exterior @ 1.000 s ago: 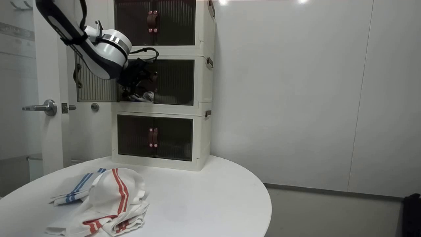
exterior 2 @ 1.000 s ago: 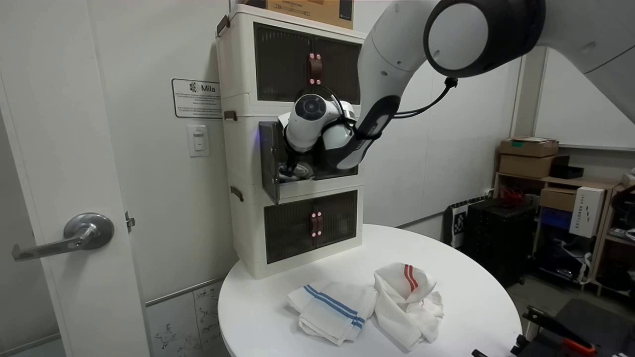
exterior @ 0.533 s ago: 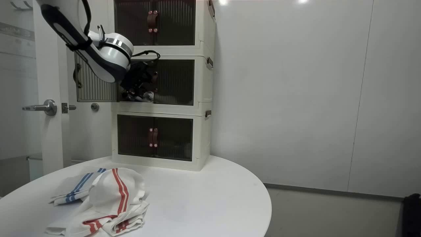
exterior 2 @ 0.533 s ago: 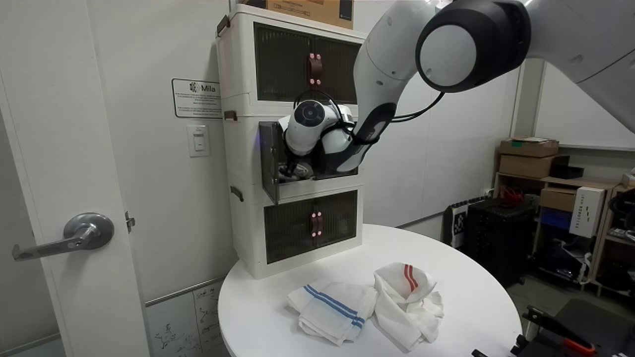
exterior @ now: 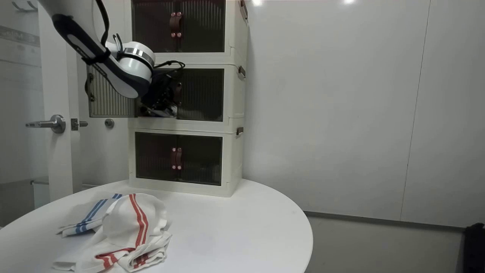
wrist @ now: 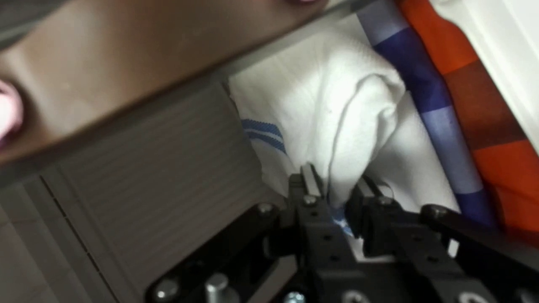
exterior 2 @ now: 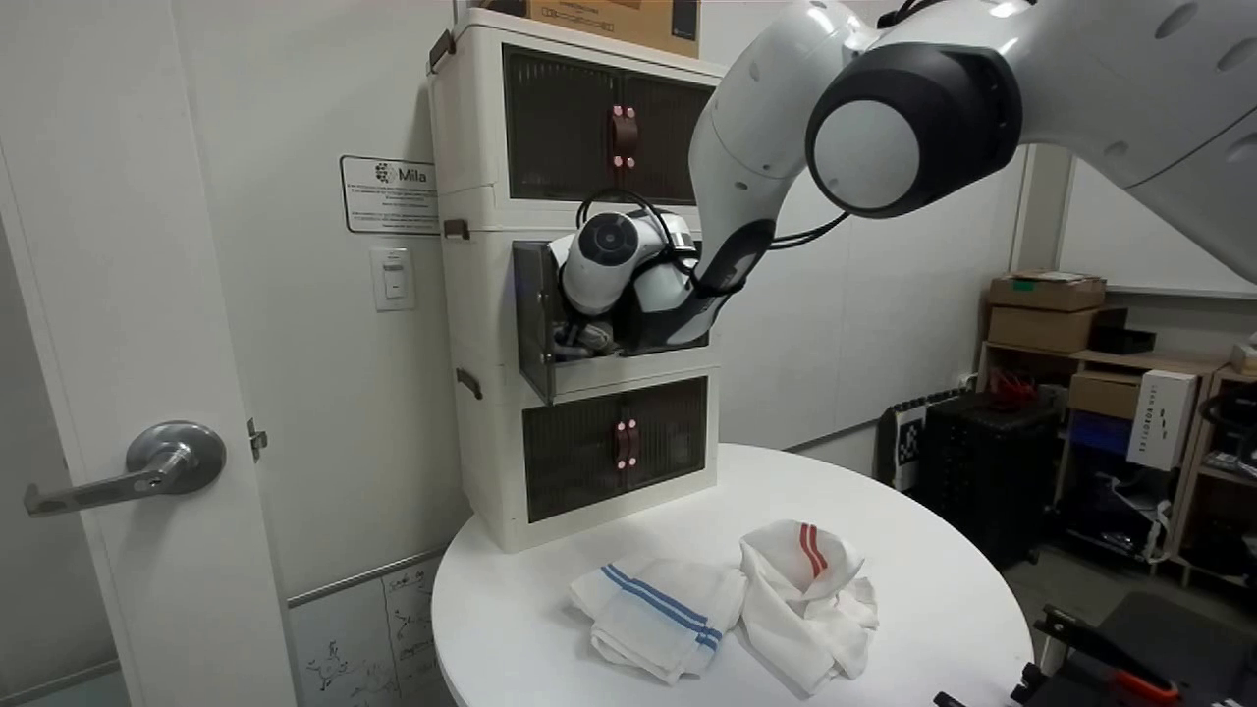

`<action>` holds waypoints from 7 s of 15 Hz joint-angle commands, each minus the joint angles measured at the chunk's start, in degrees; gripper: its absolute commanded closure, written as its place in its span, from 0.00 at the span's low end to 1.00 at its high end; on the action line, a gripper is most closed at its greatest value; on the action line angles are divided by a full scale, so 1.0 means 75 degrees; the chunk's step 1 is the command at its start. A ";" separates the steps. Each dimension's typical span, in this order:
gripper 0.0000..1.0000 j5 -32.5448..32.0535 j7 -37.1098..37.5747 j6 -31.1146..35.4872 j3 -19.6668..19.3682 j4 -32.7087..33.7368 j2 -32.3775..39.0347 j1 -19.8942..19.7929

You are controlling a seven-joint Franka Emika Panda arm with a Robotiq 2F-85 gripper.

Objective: Remove one towel from the middle compartment of the cabinet

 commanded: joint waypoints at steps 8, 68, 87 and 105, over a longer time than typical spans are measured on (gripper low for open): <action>0.89 -0.0029 0.1188 0.0323 -0.0246 -0.0417 -0.0352 0.0405; 0.90 0.0451 0.3316 0.0446 -0.2098 -0.4070 -0.0995 -0.0433; 0.90 -0.1184 0.3036 0.2119 -0.2888 -0.5077 -0.0054 0.0237; 0.07 -0.2959 0.1781 0.2245 -0.2807 -0.7093 -0.1382 0.0586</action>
